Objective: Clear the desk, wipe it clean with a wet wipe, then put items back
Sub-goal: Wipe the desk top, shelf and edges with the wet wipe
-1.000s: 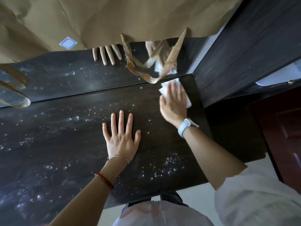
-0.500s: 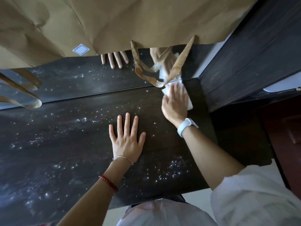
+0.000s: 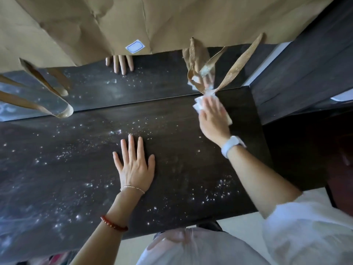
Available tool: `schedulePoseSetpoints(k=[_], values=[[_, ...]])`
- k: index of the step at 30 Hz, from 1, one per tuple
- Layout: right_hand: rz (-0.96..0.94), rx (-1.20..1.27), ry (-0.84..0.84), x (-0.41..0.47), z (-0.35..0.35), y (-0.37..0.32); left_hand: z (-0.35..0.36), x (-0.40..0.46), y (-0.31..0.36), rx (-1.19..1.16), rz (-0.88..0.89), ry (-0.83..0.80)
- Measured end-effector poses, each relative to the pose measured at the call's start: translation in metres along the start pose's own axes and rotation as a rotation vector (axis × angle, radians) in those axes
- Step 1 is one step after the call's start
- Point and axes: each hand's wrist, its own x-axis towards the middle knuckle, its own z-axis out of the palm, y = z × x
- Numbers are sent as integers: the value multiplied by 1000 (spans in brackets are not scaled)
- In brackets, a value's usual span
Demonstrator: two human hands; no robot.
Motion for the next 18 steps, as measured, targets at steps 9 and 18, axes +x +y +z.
schedulePoseSetpoints(k=[9, 18], values=[[-262, 5, -105, -97, 25, -81, 0, 3, -6, -26, 23, -62], [317, -77, -11, -65, -13, 34, 1, 1, -8, 17, 32, -44]])
